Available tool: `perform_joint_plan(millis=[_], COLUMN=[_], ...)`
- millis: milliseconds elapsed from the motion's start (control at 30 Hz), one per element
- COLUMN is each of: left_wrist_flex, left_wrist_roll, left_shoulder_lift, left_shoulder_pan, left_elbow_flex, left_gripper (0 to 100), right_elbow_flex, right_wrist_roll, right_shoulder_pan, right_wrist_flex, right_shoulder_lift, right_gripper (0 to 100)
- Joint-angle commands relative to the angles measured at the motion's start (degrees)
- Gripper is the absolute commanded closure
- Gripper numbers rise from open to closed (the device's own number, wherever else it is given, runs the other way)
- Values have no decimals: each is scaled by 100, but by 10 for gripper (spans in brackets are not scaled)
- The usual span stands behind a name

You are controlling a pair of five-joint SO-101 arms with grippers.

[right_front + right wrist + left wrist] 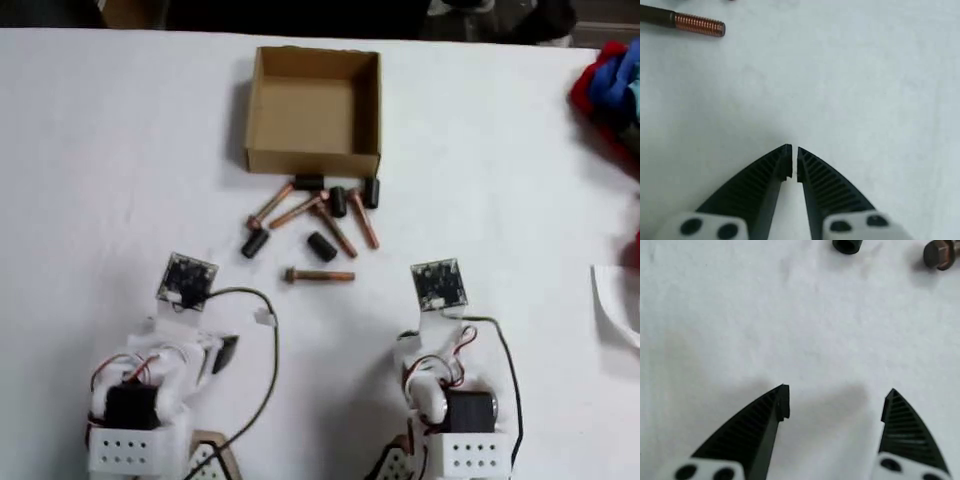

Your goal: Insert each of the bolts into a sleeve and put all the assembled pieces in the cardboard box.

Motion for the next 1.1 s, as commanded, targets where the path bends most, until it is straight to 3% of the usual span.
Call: perform_joint_plan(millis=[0, 300, 700, 933, 1067], left_wrist_flex=[18, 18, 18, 18, 18], left_wrist_roll=[-26, -26, -26, -26, -26], left_shoulder_lift=[-44, -44, -44, -44, -44], left_shoulder_pan=[44, 44, 44, 44, 44], left_elbow_flex=[110, 110, 110, 110, 110], left_gripper=[691, 691, 691, 691, 691], right_elbow_flex=[44, 44, -220, -2910, -5116], right_wrist_roll=[44, 88, 97, 97, 88], right_shoulder_pan=[-66, -22, 488, 444, 409], right_wrist_flex=[-4, -286, -3125, -2510, -2123], right_shoulder_lift=[-66, -66, -31, 356, 2255], right_gripper=[978, 978, 978, 978, 978])
